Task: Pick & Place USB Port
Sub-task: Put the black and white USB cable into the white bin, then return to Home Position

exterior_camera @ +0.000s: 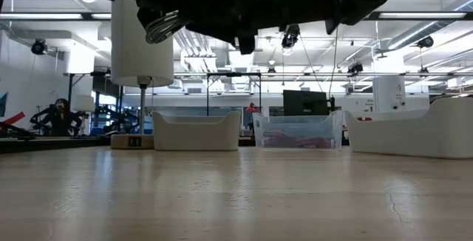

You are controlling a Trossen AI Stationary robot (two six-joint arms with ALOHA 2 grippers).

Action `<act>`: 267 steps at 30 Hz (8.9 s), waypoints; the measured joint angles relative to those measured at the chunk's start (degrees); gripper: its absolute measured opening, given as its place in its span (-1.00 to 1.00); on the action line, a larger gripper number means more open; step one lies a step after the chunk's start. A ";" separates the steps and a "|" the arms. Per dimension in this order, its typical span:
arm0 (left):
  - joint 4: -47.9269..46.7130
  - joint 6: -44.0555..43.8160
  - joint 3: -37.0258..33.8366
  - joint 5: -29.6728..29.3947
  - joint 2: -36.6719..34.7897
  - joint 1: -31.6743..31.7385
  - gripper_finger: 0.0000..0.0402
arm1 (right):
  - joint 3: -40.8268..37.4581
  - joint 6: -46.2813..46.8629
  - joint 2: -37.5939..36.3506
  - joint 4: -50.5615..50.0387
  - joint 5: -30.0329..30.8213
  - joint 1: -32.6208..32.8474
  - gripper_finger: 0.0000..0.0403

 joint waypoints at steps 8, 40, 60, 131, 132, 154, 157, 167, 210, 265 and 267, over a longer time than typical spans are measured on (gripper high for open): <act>-0.33 -0.52 0.00 0.06 0.04 -0.41 -0.95 | 0.00 -0.05 -0.06 1.21 0.04 0.00 -0.29; -10.87 -2.31 0.00 0.65 0.09 -0.39 -0.43 | -0.01 8.50 -10.78 -28.03 3.13 0.15 -0.83; -11.61 -1.01 0.00 -4.22 0.09 -0.26 -0.39 | -0.02 42.85 -43.69 -106.20 12.03 -1.24 -0.83; -11.67 -1.96 0.00 -4.12 0.09 -0.24 -0.39 | -7.95 46.83 -34.12 -111.57 3.08 -4.64 -0.28; -11.67 -1.75 0.00 -4.12 0.05 -0.23 -0.39 | -7.11 46.61 -34.22 -111.56 3.08 -4.61 -0.29; -33.45 6.88 -0.93 -2.79 -23.82 -0.78 -0.67 | -7.35 -1.61 -53.18 -74.49 -3.02 0.04 -0.40; -27.20 8.66 -4.01 -1.28 -26.45 -0.78 -0.68 | -12.51 -3.20 -58.36 -69.69 -3.42 0.00 -0.43; -22.56 11.10 -11.29 -0.66 -35.49 -0.78 -0.69 | -29.76 -1.73 -77.81 -57.22 -3.10 -0.11 -0.50; -4.71 15.06 -34.82 1.49 -57.72 -0.76 -0.70 | -54.93 -1.25 -106.61 -45.24 -7.69 -0.13 -0.64; -11.13 12.48 -34.98 1.94 -57.61 -0.77 -0.70 | -56.35 -1.53 -106.45 -44.63 -7.96 -0.13 -0.66; -11.12 12.48 -34.99 1.94 -57.61 -0.77 -0.70 | -56.35 -1.53 -106.45 -44.64 -7.96 -0.13 -0.66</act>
